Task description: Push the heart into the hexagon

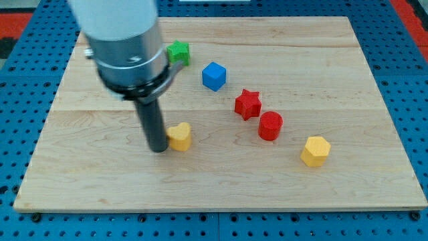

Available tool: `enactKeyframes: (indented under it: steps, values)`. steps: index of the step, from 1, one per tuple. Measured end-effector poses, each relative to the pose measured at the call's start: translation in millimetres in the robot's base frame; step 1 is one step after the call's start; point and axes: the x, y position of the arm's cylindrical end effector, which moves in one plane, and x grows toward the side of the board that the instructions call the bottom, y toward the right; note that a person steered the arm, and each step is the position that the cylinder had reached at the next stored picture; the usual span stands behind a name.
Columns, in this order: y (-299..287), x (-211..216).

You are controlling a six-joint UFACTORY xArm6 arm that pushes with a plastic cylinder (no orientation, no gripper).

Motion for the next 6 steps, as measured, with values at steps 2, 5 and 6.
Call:
enactKeyframes:
  steps: [2, 5, 6]
  values:
    - [11, -21]
    - [75, -23]
    - [156, -2]
